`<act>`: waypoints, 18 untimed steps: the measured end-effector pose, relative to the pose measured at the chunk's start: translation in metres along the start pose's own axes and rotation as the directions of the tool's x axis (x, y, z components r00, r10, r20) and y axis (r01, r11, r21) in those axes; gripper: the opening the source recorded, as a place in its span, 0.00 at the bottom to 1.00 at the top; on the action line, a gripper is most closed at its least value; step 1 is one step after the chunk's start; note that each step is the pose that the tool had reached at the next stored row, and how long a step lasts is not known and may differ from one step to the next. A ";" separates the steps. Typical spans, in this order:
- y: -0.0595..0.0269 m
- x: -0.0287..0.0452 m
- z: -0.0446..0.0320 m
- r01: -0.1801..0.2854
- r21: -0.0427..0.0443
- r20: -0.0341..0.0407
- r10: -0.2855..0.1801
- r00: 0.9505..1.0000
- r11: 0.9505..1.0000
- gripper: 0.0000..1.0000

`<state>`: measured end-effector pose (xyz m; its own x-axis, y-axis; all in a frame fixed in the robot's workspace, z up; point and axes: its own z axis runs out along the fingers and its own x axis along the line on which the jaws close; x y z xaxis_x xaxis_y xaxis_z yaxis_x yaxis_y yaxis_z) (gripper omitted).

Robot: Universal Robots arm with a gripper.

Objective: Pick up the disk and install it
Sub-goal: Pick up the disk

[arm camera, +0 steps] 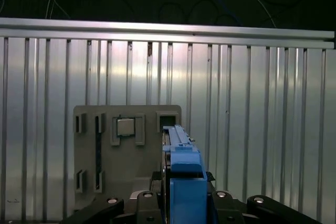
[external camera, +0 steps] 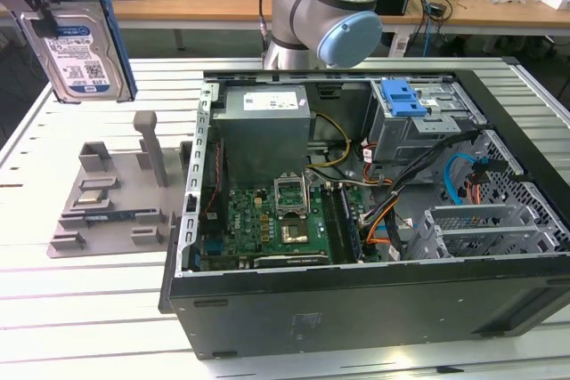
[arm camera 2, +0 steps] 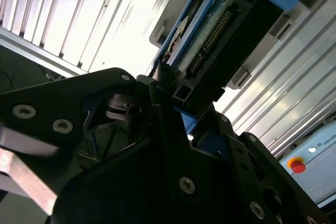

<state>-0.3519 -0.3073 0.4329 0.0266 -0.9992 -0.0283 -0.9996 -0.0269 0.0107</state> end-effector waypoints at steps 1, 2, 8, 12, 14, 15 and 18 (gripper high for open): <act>0.0001 -0.0002 -0.0035 0.000 0.000 0.000 0.000 1.000 1.000 0.37; 0.0001 -0.0004 -0.0070 0.000 0.000 0.000 0.000 1.000 1.000 0.37; 0.0002 -0.0012 -0.0216 0.000 0.000 0.000 0.000 1.000 1.000 0.37; 0.0003 -0.0017 -0.0310 0.000 0.000 0.000 0.000 1.000 1.000 0.37; 0.0004 -0.0019 -0.0349 0.000 0.000 0.000 0.000 1.000 1.000 0.37; 0.0004 -0.0020 -0.0360 0.000 0.000 0.000 0.000 1.000 1.000 0.37; 0.0004 -0.0022 -0.0396 0.000 0.000 0.000 0.000 1.000 1.000 0.37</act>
<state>-0.3519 -0.3062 0.4726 0.0266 -0.9992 -0.0284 -0.9996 -0.0269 0.0106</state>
